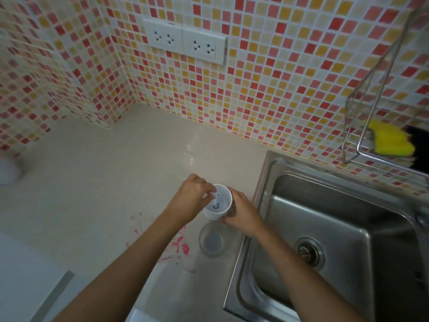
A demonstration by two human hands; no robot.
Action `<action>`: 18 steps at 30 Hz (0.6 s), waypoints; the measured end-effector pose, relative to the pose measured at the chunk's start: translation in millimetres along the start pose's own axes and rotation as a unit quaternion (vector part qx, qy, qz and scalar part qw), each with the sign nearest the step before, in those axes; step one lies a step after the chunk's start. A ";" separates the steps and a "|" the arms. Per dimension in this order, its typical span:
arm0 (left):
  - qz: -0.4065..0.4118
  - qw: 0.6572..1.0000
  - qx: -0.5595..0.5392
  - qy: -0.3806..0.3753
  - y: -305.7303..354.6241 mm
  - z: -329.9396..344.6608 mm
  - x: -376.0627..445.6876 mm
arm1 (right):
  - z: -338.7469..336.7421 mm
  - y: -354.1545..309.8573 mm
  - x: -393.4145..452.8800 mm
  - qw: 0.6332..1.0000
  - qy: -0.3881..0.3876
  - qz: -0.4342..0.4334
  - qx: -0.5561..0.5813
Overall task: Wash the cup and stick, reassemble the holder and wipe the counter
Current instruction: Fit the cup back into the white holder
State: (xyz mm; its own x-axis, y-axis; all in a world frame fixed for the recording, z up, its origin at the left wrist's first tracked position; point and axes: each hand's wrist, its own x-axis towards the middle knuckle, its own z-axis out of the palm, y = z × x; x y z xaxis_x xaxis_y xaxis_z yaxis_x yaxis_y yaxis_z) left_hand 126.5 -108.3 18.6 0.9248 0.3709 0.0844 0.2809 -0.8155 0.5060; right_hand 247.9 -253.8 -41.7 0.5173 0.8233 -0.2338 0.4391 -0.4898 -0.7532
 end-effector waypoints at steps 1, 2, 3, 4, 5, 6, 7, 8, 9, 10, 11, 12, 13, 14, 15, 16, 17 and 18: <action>-0.003 1.000 -0.001 -0.008 1.7 0.9 1.1 | 2.1 1.1 1.9 1.000 -0.003 -0.004 0.003; -0.006 1.000 0.000 -0.017 3.6 1.5 1.9 | 2.7 -0.9 2.0 1.000 -0.003 -0.008 0.006; -0.005 1.000 -0.001 -0.019 4.5 2.5 2.7 | 3.5 -1.1 2.2 1.000 0.000 -0.010 0.012; -0.003 1.000 -0.001 -0.016 4.8 3.0 2.5 | 3.7 -2.0 1.7 1.000 0.004 -0.011 0.018; 0.001 1.000 0.003 -0.004 4.3 3.8 2.1 | 4.5 -1.3 1.4 1.000 0.007 -0.011 0.028; 0.005 1.000 0.013 0.008 3.3 4.5 1.5 | 5.1 -0.9 0.8 0.999 0.005 -0.008 0.034; 0.008 1.000 0.021 0.017 1.7 5.3 1.4 | 5.7 -0.8 0.2 0.999 0.003 -0.006 0.041; 0.005 0.999 0.033 0.013 0.9 5.4 1.4 | 6.4 -0.7 -0.4 0.999 0.000 -0.002 0.045; 0.006 0.999 0.040 0.009 1.6 5.6 1.5 | 7.2 -0.4 -1.1 0.999 -0.001 0.002 0.050; 0.012 0.999 0.048 0.001 3.8 5.6 0.9 | 7.6 -0.7 -2.2 0.999 -0.003 0.006 0.052; 0.028 0.998 0.060 -0.010 6.3 6.1 0.4 | 7.6 -1.1 -2.9 0.999 -0.005 0.011 0.052; 0.051 0.995 0.079 -0.022 9.6 7.2 0.4 | 7.0 -2.4 -3.5 0.999 -0.006 0.014 0.050; 0.069 0.993 0.092 -0.021 11.7 8.4 0.8 | 6.8 -2.6 -3.8 0.999 -0.006 0.018 0.049; 0.071 0.993 0.089 -0.018 12.3 9.6 1.5 | 6.6 -2.8 -3.9 0.999 -0.008 0.024 0.048; 0.071 0.994 0.083 -0.018 11.1 10.8 3.2 | 6.1 -3.3 -4.1 0.998 -0.010 0.029 0.047; 0.068 0.995 0.073 -0.022 9.5 11.0 4.1 | 5.9 -3.7 -4.6 0.998 -0.011 0.036 0.047; 0.067 0.995 0.066 -0.031 7.8 10.9 3.6 | 5.8 -3.8 -5.3 0.998 -0.009 0.039 0.054; 0.068 0.996 0.057 -0.030 7.6 11.2 0.8 | 5.8 -4.5 -6.3 0.997 -0.003 0.042 0.063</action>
State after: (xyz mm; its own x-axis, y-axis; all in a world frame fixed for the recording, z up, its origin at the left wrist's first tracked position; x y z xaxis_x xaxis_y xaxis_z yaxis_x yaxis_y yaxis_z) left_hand 132.2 -119.1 13.0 0.9687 0.2300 0.0928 0.1768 -0.9028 0.3920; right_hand 238.4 -255.2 -40.4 0.5440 0.7824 -0.3032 0.2980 -0.5180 -0.8018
